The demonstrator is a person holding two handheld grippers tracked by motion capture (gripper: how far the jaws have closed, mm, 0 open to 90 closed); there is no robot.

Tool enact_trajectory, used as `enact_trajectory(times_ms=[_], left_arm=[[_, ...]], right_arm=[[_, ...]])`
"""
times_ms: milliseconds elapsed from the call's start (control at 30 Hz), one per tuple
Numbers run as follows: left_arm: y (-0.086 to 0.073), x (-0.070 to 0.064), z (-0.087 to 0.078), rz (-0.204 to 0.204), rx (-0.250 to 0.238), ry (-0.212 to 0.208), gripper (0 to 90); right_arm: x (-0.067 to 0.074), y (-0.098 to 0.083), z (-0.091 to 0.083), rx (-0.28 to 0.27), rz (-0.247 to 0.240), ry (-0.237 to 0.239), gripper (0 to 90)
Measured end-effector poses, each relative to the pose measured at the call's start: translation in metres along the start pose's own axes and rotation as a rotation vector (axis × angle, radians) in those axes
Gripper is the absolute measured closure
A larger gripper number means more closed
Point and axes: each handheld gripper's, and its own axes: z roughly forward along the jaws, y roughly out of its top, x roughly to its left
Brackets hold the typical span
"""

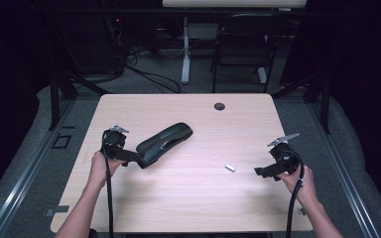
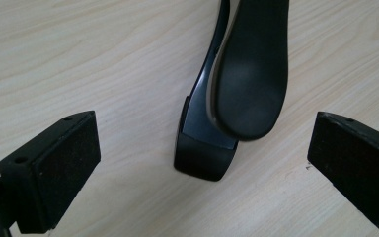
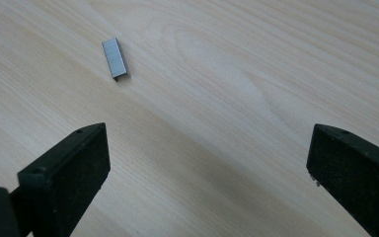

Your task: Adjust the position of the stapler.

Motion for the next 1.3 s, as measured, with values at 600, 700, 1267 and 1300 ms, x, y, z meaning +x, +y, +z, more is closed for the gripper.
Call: enact_trajectory(times_ms=[600, 700, 1267, 1300], left_arm=[[0.024, -0.015, 0.018, 0.055, -0.027, -0.012, 7.2], [0.025, -0.018, 0.022, 0.072, -0.024, -0.016, 17.7], [0.022, -0.016, 0.028, 0.11, -0.016, -0.03, 52.6], [0.022, -0.016, 0.028, 0.11, -0.016, -0.03, 52.8]], right_arm=[[-0.001, 0.0, 0.002, 0.01, -0.003, 0.009, 2.5], [0.0, 0.0, 0.002, 0.018, -0.007, 0.005, 2.5], [0.0, 0.0, 0.005, 0.017, -0.002, 0.009, 3.1], [0.0, 0.0, 0.005, 0.017, -0.002, 0.009, 3.1]])
